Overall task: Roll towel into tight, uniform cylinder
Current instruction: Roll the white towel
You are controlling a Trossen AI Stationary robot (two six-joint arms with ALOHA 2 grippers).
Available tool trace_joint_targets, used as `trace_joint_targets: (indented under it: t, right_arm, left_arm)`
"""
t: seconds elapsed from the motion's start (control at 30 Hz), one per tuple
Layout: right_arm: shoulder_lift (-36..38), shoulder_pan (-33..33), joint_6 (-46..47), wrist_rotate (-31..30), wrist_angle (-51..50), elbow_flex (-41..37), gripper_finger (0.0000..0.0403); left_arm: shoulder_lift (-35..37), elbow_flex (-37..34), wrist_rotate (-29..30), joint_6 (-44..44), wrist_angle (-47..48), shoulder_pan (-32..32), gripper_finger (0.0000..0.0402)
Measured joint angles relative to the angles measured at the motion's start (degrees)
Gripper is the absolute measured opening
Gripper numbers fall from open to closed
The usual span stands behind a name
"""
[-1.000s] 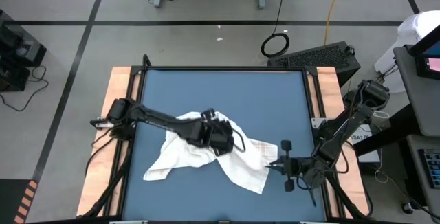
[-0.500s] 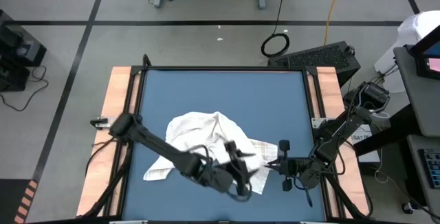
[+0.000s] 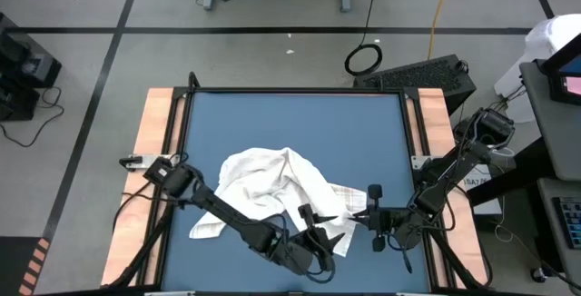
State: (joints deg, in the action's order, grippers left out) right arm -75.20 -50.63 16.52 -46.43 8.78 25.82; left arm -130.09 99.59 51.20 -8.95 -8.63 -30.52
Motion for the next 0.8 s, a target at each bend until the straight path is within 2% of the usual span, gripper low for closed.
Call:
trace_joint_targets:
  t: [0.17, 0.8]
  right_arm:
    - [0.0, 0.0, -0.8, 0.0, 0.0, 0.0, 0.0004]
    - [0.0, 0.5, 2.2, 0.3, -3.5, 0.0, 0.0004]
  left_arm:
    - [-0.1, 0.0, 0.0, -4.0, -0.1, 0.0, 0.024]
    - [-0.1, 0.0, 0.0, -5.8, 0.3, 0.1, 0.024]
